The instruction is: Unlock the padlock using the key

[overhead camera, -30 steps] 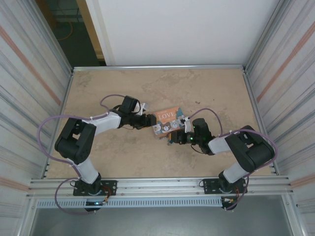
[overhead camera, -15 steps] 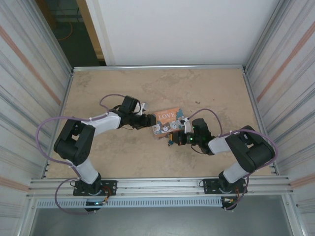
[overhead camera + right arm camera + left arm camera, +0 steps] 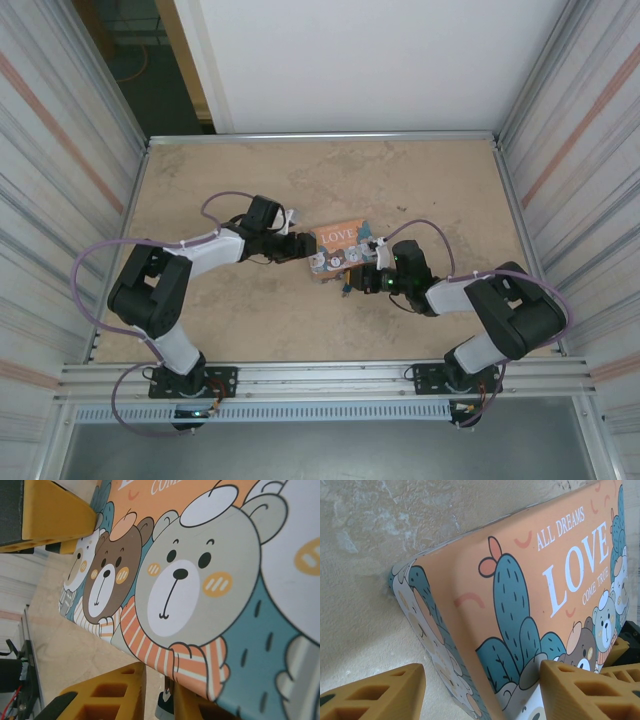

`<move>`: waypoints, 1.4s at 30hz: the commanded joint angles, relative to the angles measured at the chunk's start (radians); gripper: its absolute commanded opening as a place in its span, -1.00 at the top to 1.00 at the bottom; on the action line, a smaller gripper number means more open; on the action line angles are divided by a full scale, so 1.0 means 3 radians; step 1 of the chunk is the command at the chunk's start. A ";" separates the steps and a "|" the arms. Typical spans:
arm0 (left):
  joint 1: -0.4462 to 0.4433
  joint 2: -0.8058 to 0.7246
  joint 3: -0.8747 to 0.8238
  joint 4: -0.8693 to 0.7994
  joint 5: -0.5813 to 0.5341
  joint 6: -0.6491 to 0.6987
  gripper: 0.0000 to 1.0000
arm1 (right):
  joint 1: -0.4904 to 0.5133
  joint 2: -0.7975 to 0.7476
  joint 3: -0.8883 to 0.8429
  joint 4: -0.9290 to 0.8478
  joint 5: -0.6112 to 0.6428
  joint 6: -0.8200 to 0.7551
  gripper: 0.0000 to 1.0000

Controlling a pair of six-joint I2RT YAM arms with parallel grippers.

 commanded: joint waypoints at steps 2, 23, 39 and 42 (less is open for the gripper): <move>0.0007 0.0013 -0.0122 -0.0305 -0.0280 0.0067 -0.22 | -0.0020 -0.0016 -0.0027 0.0031 -0.0028 -0.0036 0.58; 0.0006 -0.0133 -0.0225 -0.0335 -0.0365 0.0049 -0.22 | -0.0050 -0.0018 -0.0117 0.0111 0.0153 0.0145 1.00; -0.0150 -0.0361 -0.0558 -0.0325 -0.0450 -0.0089 -0.22 | -0.0132 -0.0260 -0.0249 0.0445 0.0404 0.0975 1.00; -0.0171 -0.0366 -0.0587 -0.0315 -0.0460 -0.0102 -0.23 | -0.0122 -0.0279 -0.0249 0.0440 0.0508 0.1075 1.00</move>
